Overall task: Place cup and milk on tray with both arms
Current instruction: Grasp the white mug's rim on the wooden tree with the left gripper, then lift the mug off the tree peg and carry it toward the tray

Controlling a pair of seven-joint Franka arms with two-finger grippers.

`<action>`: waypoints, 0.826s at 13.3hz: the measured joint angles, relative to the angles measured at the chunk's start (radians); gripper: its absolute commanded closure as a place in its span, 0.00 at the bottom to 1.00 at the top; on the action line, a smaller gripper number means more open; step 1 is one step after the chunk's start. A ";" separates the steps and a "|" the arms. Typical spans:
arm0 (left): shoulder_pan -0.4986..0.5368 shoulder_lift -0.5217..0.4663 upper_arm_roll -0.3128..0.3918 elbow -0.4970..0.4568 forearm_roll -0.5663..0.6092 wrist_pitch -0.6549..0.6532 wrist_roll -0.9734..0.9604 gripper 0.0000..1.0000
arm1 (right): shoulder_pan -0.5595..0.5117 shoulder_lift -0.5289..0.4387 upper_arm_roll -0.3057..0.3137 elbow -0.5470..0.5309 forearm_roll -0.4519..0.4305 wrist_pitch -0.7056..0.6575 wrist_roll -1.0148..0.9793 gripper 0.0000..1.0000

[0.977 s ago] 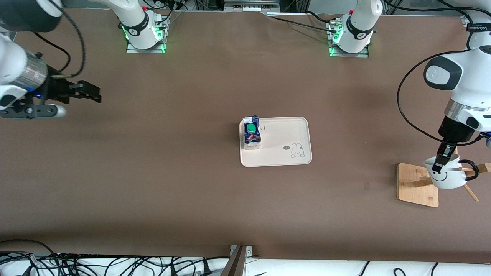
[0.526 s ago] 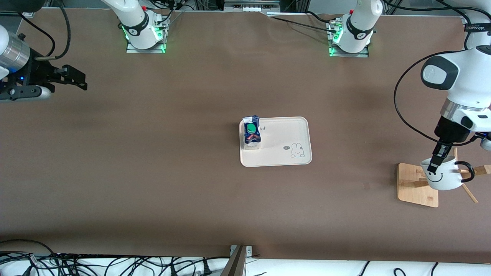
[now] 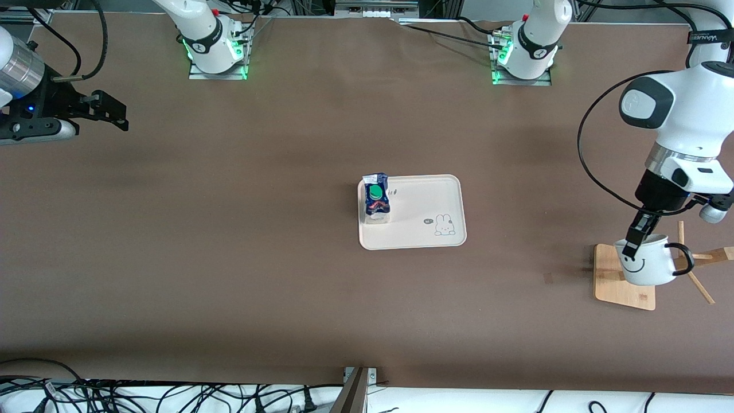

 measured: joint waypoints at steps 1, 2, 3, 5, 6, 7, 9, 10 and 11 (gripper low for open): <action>0.000 -0.001 -0.009 0.000 0.000 -0.002 0.001 1.00 | -0.003 0.000 0.000 0.000 0.000 0.001 0.000 0.00; 0.000 -0.001 -0.019 0.000 0.000 -0.002 0.002 1.00 | -0.006 0.000 -0.001 0.001 -0.001 0.002 0.000 0.00; -0.001 -0.001 -0.028 0.000 0.000 -0.003 0.002 1.00 | -0.008 0.000 -0.005 0.006 -0.003 0.002 0.000 0.00; -0.002 -0.002 -0.052 0.000 0.002 -0.005 0.007 1.00 | -0.012 0.000 -0.007 0.024 -0.009 -0.012 0.000 0.00; -0.003 -0.006 -0.070 0.002 0.009 -0.011 0.010 1.00 | -0.012 0.001 -0.006 0.030 -0.016 -0.017 0.000 0.00; -0.004 -0.010 -0.086 0.010 0.026 -0.032 0.012 1.00 | -0.012 0.003 -0.006 0.034 -0.023 -0.019 0.000 0.00; -0.007 -0.020 -0.100 0.065 0.096 -0.153 0.013 1.00 | -0.012 0.010 -0.005 0.041 -0.034 -0.020 0.000 0.00; -0.008 -0.023 -0.102 0.105 0.126 -0.236 0.013 1.00 | -0.011 0.013 -0.005 0.042 -0.035 -0.019 0.000 0.00; -0.007 -0.025 -0.102 0.149 0.146 -0.321 0.013 1.00 | -0.011 0.016 -0.005 0.045 -0.036 -0.019 0.000 0.00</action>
